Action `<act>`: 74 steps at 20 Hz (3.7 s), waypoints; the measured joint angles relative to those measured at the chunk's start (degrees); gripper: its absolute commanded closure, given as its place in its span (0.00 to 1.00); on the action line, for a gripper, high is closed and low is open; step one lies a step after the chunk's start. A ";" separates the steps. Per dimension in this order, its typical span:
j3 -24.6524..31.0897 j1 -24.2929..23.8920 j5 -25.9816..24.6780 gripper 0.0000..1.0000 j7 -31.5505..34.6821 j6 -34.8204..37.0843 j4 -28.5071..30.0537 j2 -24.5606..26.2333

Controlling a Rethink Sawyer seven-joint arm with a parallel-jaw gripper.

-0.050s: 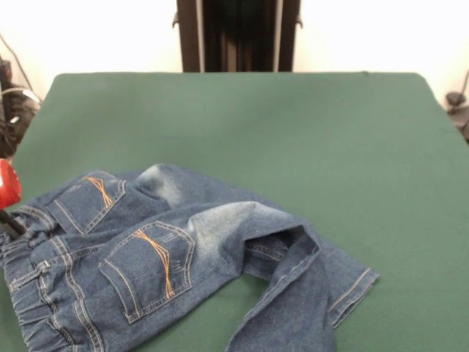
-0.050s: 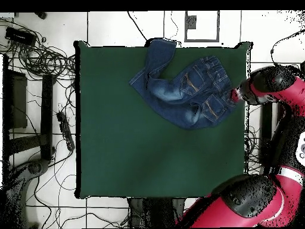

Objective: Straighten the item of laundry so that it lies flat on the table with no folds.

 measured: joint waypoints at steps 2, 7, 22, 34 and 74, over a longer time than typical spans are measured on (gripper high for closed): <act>0.00 0.50 -0.15 1.00 -0.68 1.11 -1.25 0.47; 0.01 1.03 -0.41 1.00 -1.31 2.36 -3.25 1.28; -3.75 3.92 -1.23 1.00 -1.23 1.01 -5.53 1.94; -12.31 9.10 -1.76 1.00 4.86 -12.85 -4.60 0.94; -35.21 13.34 2.99 1.00 45.74 -59.44 37.98 -14.92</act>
